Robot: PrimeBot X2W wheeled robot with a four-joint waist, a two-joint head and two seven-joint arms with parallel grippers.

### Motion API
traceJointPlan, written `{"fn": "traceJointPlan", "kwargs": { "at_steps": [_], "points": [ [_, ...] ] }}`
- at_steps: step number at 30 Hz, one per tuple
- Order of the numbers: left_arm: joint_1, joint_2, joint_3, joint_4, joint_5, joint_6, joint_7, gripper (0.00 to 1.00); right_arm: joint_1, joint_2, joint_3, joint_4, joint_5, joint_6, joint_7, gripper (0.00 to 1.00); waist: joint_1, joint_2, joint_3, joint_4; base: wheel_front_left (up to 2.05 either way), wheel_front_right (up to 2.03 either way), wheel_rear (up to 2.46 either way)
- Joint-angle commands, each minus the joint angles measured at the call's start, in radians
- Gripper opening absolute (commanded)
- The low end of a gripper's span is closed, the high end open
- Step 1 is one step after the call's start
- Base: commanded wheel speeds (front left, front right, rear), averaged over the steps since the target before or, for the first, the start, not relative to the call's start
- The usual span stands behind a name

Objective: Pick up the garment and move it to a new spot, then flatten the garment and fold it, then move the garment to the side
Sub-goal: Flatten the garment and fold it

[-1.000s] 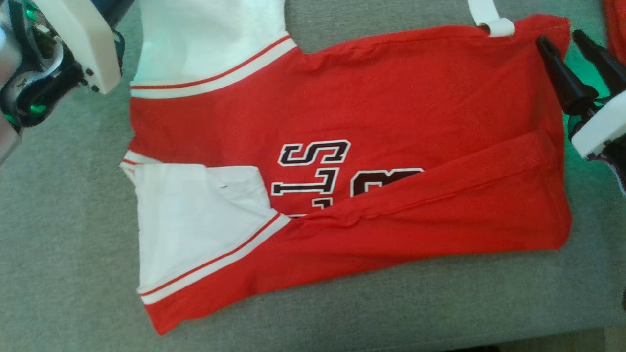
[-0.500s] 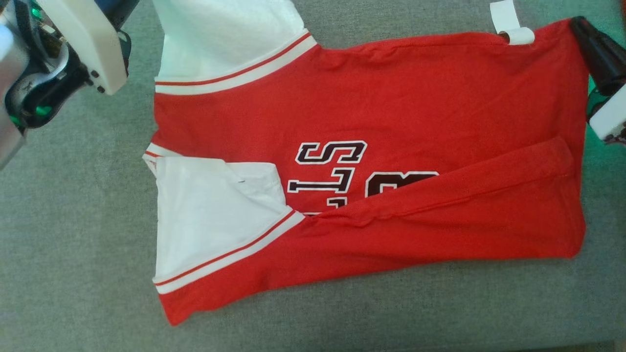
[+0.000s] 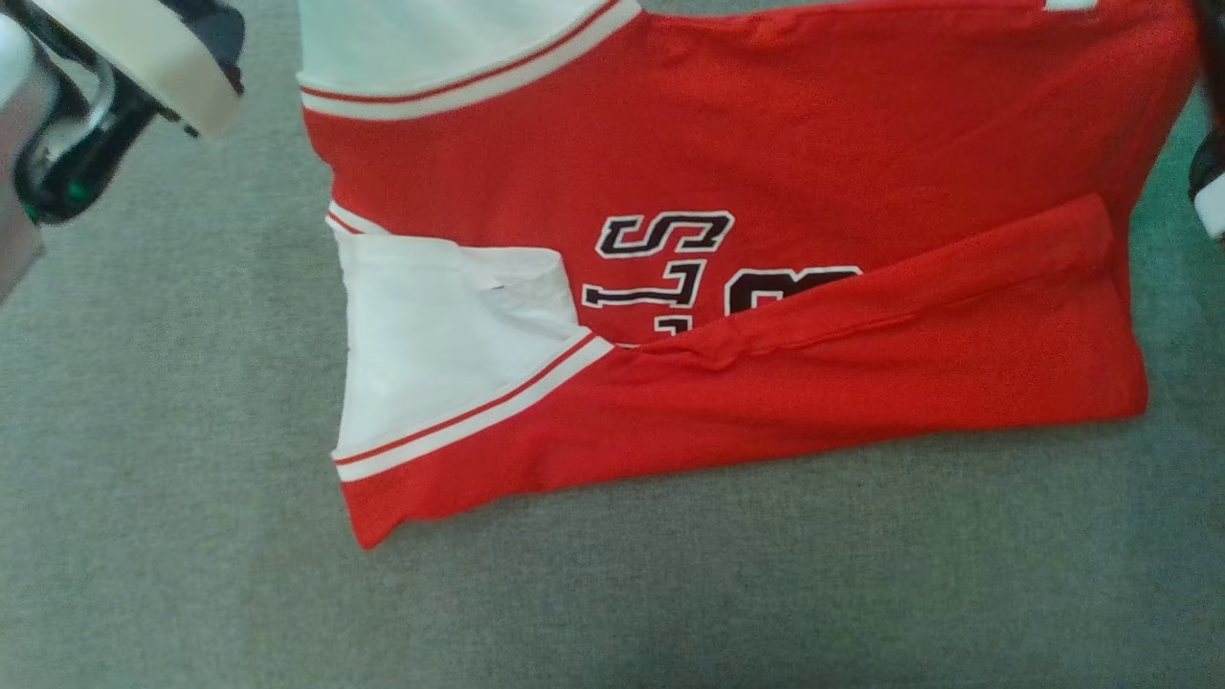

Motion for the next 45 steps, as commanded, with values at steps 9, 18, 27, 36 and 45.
{"fn": "traceJointPlan", "kwargs": {
  "at_steps": [9, 18, 27, 36, 45],
  "points": [
    [0.115, 0.081, 0.048, -0.126, -0.002, 0.002, -0.056, 0.00, 0.155, -0.059, -0.020, -0.002, 0.040, 0.003, -0.032, 0.00, 0.0000, 0.0000, -0.100, 0.065, 0.00, 0.00, 0.00],
    [0.354, 0.165, 0.049, -0.269, -0.002, 0.002, -0.097, 0.00, 0.338, -0.059, -0.052, 0.001, 0.062, 0.003, -0.056, 0.00, 0.0000, 0.0000, -0.203, 0.098, 0.00, 0.00, 0.00],
    [0.674, 0.150, 0.140, -0.406, 0.033, 0.085, -0.100, 0.00, 0.507, -0.032, -0.083, -0.016, 0.041, 0.003, -0.066, 0.00, 0.0000, 0.0000, -0.234, 0.120, 0.00, 0.00, 0.00],
    [0.913, -0.005, 0.383, -0.368, 0.129, 0.162, -0.100, 1.00, 0.552, 0.055, -0.149, 0.015, 0.004, 0.003, -0.147, 1.00, 0.0000, 0.0000, -0.255, 0.121, 0.00, 0.00, 0.00],
    [1.207, -0.248, 0.736, -0.403, 0.389, 0.289, -0.101, 1.00, 0.603, 0.171, -0.228, 0.035, -0.105, 0.003, -0.201, 1.00, 0.0000, 0.0000, -0.332, 0.111, 0.00, 0.00, 0.00]
  ]
}}
